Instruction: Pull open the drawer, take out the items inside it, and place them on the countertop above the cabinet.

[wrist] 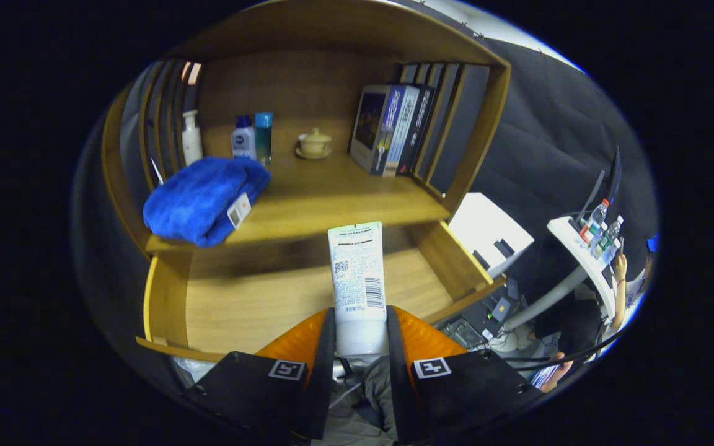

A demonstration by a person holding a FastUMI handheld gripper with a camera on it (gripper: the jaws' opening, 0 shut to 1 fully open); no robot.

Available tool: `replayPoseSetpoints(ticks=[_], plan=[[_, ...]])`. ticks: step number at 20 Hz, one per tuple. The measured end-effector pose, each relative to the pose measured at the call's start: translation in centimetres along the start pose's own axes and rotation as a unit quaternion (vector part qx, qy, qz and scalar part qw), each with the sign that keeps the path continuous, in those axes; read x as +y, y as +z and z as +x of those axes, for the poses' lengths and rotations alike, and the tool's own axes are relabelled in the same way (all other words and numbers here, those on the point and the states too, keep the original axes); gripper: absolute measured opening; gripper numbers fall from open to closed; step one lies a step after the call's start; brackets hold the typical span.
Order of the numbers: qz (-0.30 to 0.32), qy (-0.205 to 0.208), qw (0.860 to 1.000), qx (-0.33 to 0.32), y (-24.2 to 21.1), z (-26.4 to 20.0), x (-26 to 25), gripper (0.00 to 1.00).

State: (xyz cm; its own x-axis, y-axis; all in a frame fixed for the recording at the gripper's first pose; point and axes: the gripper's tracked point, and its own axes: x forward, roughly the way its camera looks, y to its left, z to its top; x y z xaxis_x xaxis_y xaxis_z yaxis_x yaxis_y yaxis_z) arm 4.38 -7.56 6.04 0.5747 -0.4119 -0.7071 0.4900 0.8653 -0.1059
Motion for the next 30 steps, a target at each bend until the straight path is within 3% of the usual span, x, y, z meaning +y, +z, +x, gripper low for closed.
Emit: replayPoseSetpoints(ticks=[5, 7, 10, 12, 20, 30], plan=[[0.003, 0.037, 0.996, -0.081, 7.8, 4.2, 1.7, 0.50], [0.001, 0.051, 0.994, -0.091, 9.6, 6.7, 2.4, 0.50], [-0.022, 0.040, 0.994, -0.100, 11.9, 10.4, 2.0, 0.50], [-0.016, 0.066, 0.993, -0.099, 12.9, 12.9, 3.4, 0.50], [-0.019, 0.142, 0.988, -0.059, 12.2, 18.1, 6.9, 0.50], [-0.018, 0.157, 0.986, -0.056, 10.5, 19.8, 8.2, 0.54]])
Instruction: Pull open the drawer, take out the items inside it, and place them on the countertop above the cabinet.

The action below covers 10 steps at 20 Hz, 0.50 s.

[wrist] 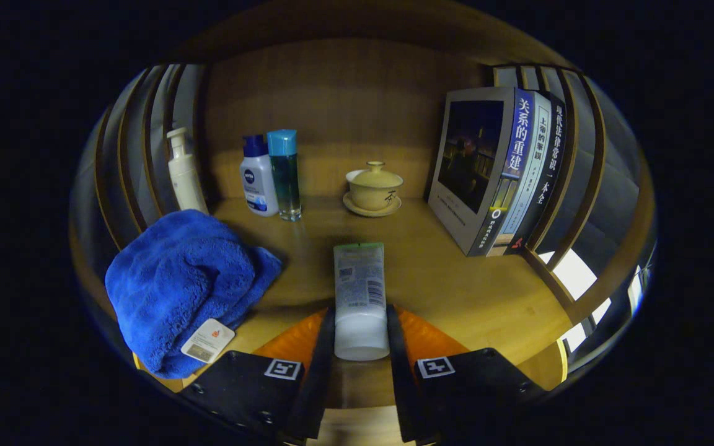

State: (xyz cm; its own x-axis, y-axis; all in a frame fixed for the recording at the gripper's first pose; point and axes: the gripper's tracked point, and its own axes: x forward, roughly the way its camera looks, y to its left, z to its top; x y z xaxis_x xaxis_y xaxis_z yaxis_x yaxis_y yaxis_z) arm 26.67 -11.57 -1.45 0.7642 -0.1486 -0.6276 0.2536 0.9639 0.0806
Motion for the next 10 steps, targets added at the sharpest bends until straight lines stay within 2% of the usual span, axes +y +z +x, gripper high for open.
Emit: replayPoseSetpoints(ticks=[2, 4, 6, 9, 10], plan=[[0.008, -0.003, 1.000, -0.011, 0.4, -0.3, -0.1, 0.56], [0.011, -0.008, 1.000, -0.010, 0.3, -0.4, -0.5, 0.71], [0.014, 0.005, 1.000, -0.019, 0.6, -0.7, 0.3, 0.85], [0.005, 0.014, 0.999, -0.039, 1.4, -1.6, 0.5, 0.94], [0.001, 0.013, 0.998, -0.054, 2.1, -2.3, 0.4, 1.00]])
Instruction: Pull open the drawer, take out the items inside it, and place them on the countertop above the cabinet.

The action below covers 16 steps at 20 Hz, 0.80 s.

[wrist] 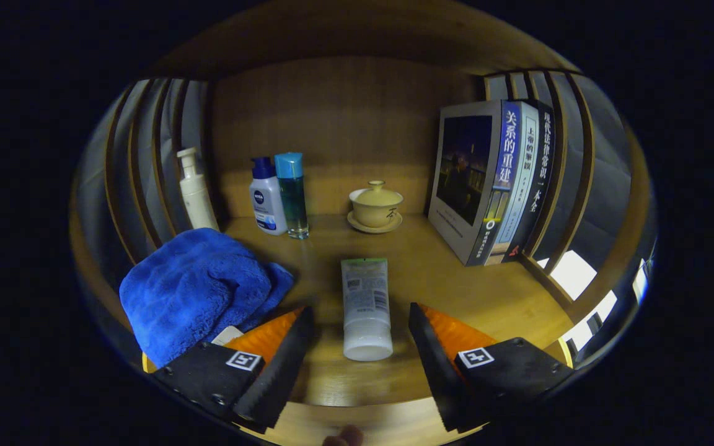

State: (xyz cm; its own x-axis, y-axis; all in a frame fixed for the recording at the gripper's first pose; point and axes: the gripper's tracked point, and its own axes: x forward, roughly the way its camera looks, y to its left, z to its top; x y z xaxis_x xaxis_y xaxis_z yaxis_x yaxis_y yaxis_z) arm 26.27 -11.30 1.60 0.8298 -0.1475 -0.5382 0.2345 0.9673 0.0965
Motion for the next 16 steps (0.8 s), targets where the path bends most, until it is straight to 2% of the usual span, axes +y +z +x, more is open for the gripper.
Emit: replayPoseSetpoints(ticks=[5, 7, 11, 14, 16], plan=[[-0.047, -0.025, 0.993, -0.105, 5.0, -5.6, -0.6, 0.99], [-0.063, -0.050, 0.988, -0.131, 5.6, -8.8, -1.5, 0.99], [-0.067, -0.090, 0.979, -0.170, 4.1, -15.5, -2.4, 0.99], [-0.035, -0.088, 0.973, -0.212, 2.5, -19.9, -1.6, 0.98], [-0.005, -0.071, 0.967, -0.245, 1.4, -22.5, -1.0, 0.98]])
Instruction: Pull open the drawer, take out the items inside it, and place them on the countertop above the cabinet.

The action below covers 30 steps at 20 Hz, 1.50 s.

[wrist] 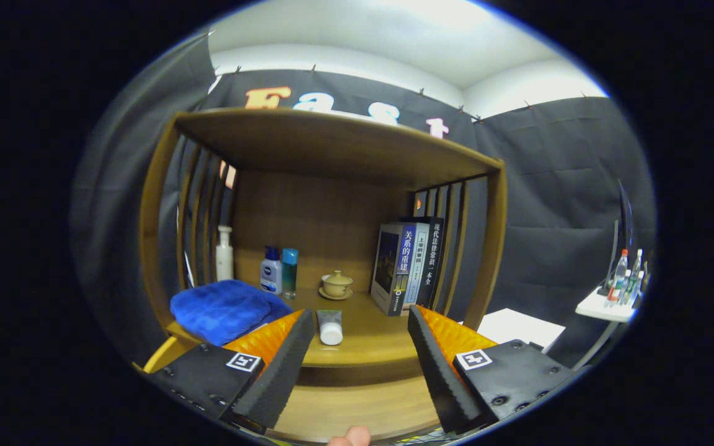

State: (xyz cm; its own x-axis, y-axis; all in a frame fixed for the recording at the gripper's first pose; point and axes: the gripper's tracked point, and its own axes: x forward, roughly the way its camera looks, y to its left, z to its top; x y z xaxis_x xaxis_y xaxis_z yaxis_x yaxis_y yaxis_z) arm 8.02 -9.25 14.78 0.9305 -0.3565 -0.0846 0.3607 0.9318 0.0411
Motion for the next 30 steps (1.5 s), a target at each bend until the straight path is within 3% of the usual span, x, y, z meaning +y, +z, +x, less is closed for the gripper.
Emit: replayPoseSetpoints(ticks=[3, 7, 19, 22, 25, 30], plan=[[0.039, 0.008, 0.999, -0.030, -0.8, -4.0, -1.1, 0.98], [0.032, 0.001, 0.999, -0.011, -4.0, -6.8, -2.5, 0.98], [0.049, 0.082, 0.995, 0.021, -15.4, -8.7, 0.1, 0.98], [0.088, 0.062, 0.994, 0.013, -15.9, -9.0, -1.6, 0.98], [0.083, 0.050, 0.995, 0.024, -17.5, -9.7, -2.6, 0.98], [0.069, 0.091, 0.993, 0.040, -19.2, -8.9, -0.5, 0.98]])
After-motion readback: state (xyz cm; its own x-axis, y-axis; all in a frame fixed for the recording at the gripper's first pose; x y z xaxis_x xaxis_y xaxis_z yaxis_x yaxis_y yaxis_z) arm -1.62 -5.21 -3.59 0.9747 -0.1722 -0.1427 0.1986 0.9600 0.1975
